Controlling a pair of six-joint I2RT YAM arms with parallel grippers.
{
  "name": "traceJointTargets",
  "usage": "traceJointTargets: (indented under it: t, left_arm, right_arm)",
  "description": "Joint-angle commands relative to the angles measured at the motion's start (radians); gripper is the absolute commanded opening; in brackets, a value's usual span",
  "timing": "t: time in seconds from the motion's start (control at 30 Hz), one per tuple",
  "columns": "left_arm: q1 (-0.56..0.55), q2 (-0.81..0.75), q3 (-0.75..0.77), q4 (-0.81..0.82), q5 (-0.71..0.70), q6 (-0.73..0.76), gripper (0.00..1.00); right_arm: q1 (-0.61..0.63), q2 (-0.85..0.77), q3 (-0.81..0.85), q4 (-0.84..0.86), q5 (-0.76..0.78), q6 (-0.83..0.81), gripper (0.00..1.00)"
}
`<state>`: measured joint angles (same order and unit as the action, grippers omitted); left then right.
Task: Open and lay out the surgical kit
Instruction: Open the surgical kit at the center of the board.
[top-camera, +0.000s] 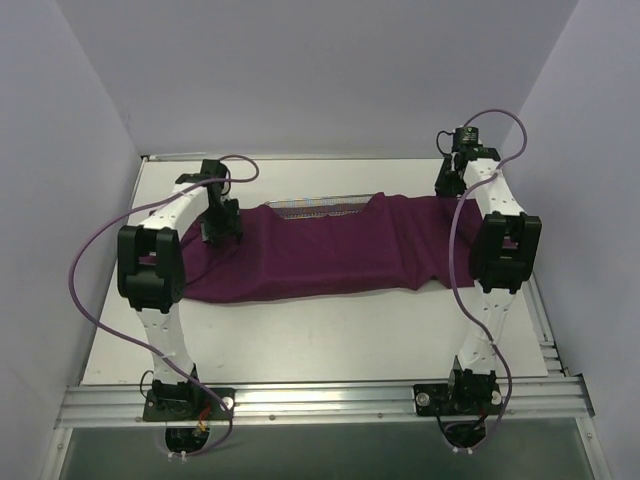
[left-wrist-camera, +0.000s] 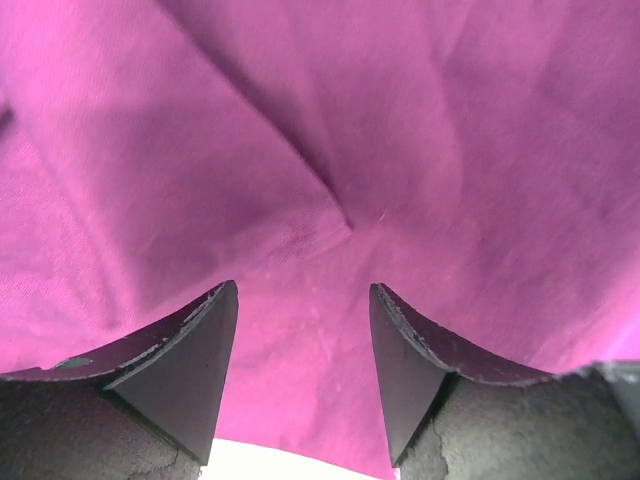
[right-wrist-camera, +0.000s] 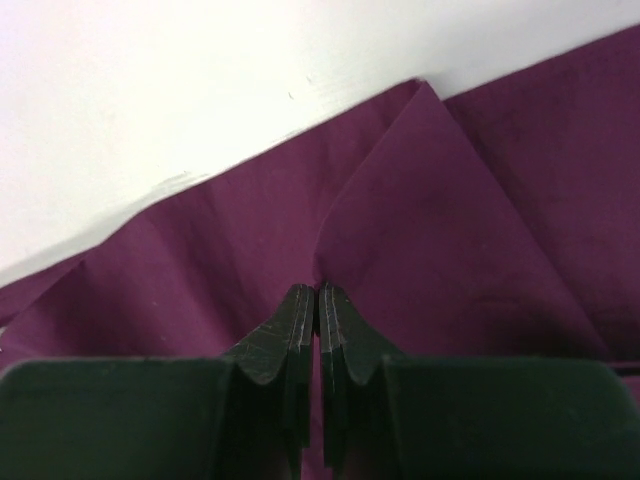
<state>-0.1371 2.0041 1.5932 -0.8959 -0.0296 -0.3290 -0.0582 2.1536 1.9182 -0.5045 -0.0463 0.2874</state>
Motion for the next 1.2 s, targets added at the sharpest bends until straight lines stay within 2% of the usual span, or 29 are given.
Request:
traceJointTargets:
  t: [0.0, 0.23, 0.57, 0.7, 0.8, 1.0, 1.03, 1.07, 1.1, 1.17]
  left_arm:
    - [-0.016, 0.033, 0.071, 0.022, -0.024, 0.002, 0.64]
    - [-0.021, 0.087, 0.1, 0.006, -0.042, 0.007, 0.58]
    - [-0.022, 0.151, 0.102, -0.005, -0.066, 0.013, 0.55]
    - [-0.024, 0.168, 0.117, 0.0, -0.061, 0.015, 0.42]
    - [-0.022, 0.154, 0.119, 0.005, -0.067, 0.015, 0.39]
    - [-0.021, 0.108, 0.145, -0.021, -0.067, 0.015, 0.25]
    - [-0.021, 0.104, 0.163, -0.031, -0.061, 0.015, 0.22]
    - [-0.019, 0.088, 0.169, -0.037, -0.055, 0.015, 0.12]
    - [-0.018, 0.079, 0.18, -0.052, -0.049, 0.015, 0.06]
    - [-0.012, 0.049, 0.214, -0.073, -0.041, 0.015, 0.02]
  right_arm:
    - [0.001, -0.067, -0.036, -0.022, -0.01, 0.009, 0.0]
    - [-0.006, -0.087, -0.068, -0.017, -0.01, 0.007, 0.0]
    - [-0.015, -0.097, -0.077, -0.016, -0.013, 0.004, 0.0]
    - [-0.02, -0.101, -0.077, -0.02, -0.01, -0.001, 0.0]
    - [-0.019, -0.103, -0.079, -0.025, -0.012, -0.004, 0.0]
    - [-0.019, -0.104, -0.077, -0.032, -0.021, -0.008, 0.0]
    - [-0.02, -0.103, -0.076, -0.038, -0.024, -0.007, 0.0]
    - [-0.019, -0.101, -0.064, -0.045, -0.026, -0.008, 0.0]
    - [-0.02, -0.098, -0.055, -0.051, -0.032, -0.008, 0.0]
    - [-0.02, -0.098, -0.032, -0.078, -0.035, -0.011, 0.0]
